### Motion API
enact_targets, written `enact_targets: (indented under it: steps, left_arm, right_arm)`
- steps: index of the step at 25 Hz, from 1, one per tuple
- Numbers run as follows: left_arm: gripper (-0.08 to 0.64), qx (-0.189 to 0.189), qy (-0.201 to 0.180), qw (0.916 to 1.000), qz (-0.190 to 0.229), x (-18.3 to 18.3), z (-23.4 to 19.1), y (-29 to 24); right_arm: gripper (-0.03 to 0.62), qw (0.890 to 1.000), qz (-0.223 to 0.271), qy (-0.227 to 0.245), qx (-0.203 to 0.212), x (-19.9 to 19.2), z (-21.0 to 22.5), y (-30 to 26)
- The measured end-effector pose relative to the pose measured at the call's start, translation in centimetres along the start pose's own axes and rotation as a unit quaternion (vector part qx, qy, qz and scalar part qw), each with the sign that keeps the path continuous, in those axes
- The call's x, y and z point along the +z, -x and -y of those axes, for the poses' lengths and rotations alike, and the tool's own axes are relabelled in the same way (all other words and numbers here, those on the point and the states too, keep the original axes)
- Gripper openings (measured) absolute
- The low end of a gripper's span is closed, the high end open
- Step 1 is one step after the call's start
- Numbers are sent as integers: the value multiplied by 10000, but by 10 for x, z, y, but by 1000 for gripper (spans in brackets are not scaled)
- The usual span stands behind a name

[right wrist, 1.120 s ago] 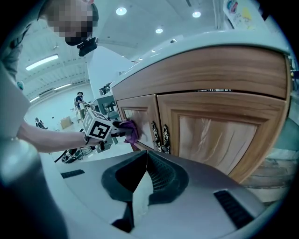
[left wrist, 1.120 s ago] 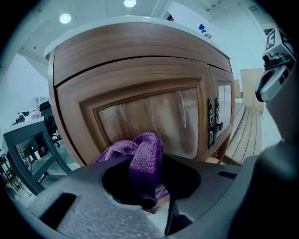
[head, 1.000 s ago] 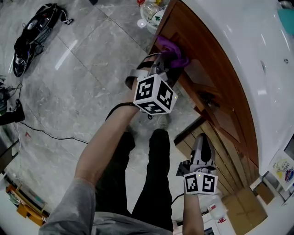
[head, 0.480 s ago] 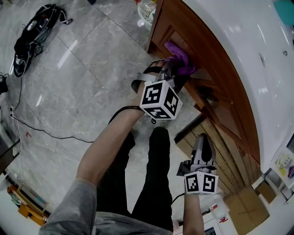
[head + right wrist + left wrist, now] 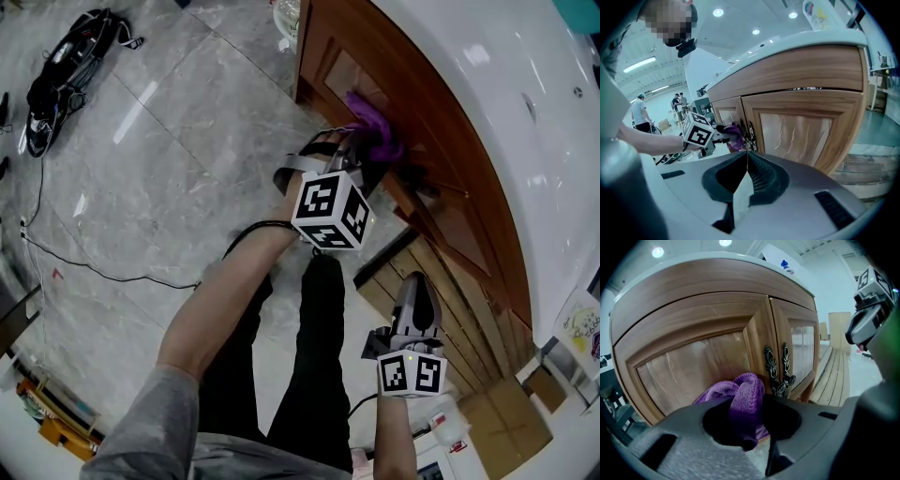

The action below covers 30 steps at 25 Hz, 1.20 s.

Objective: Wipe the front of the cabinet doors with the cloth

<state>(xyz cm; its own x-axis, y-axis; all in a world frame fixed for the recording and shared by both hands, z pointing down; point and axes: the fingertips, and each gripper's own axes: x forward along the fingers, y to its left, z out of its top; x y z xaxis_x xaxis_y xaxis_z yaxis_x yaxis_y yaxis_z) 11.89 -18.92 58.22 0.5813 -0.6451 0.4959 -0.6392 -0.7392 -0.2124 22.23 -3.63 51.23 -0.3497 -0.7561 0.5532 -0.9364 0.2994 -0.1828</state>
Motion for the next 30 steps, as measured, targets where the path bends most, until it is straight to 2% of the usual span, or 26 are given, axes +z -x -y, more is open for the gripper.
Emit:
enact_targets:
  steps: [18, 30]
  left_arm:
    - [100, -20, -122, 9999, -41, 10, 24, 2]
    - [100, 168, 22, 9996, 205, 24, 20, 35]
  right_arm:
    - [11, 10000, -23, 37, 75, -3, 9, 15]
    - [11, 9999, -19, 92, 142, 7, -7, 16]
